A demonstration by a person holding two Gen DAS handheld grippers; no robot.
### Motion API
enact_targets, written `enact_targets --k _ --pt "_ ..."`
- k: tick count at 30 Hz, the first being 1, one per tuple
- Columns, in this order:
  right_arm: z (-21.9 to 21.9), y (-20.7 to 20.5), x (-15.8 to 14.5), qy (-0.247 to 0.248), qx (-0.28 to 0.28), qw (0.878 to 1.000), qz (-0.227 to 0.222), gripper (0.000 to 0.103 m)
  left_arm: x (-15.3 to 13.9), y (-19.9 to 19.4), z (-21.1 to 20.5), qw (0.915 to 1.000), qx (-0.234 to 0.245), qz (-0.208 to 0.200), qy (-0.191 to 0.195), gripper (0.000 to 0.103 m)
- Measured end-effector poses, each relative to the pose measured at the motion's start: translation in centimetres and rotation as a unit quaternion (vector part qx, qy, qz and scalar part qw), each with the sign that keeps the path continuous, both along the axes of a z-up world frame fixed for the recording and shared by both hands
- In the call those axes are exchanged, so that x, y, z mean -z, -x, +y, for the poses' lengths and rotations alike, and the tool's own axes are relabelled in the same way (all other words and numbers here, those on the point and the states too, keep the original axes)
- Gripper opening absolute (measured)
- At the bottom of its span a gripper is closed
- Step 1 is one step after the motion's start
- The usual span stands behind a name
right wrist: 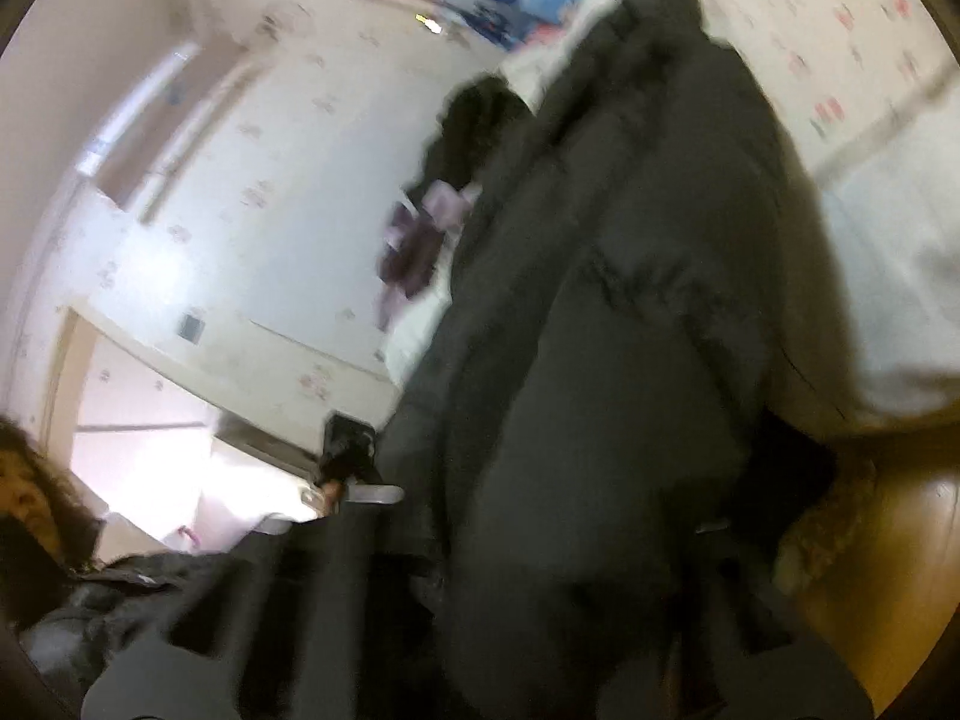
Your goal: Fold large clothes
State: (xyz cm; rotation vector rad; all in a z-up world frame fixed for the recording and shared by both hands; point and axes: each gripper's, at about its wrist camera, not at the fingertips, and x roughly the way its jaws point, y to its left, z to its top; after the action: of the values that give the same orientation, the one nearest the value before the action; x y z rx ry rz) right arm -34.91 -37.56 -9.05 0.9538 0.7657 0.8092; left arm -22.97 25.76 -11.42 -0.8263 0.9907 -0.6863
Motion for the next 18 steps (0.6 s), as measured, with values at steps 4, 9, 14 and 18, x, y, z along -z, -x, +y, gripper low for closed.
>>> enact_targets --k 4,9,14,18 --pt "-0.1 0.4 -4.2 -0.033 0.017 0.997 -0.073 0.012 -4.5 1.5 0.0 0.9976 -0.01 -0.066 0.02 0.013" --pt "-0.5 1.9 -8.1 -0.064 -0.001 0.988 -0.138 0.013 -8.5 2.7 0.0 0.9927 0.013 -0.119 0.016 0.013" --pt "-0.3 2.0 -5.1 -0.008 -0.021 0.998 -0.056 0.062 -5.0 2.6 -1.4 0.9934 0.046 -0.067 -0.081 0.04" --pt "-0.5 2.4 -0.6 -0.005 -0.006 1.0 0.02 0.078 -1.0 2.4 -1.8 0.9947 0.025 -0.006 -0.099 0.077"
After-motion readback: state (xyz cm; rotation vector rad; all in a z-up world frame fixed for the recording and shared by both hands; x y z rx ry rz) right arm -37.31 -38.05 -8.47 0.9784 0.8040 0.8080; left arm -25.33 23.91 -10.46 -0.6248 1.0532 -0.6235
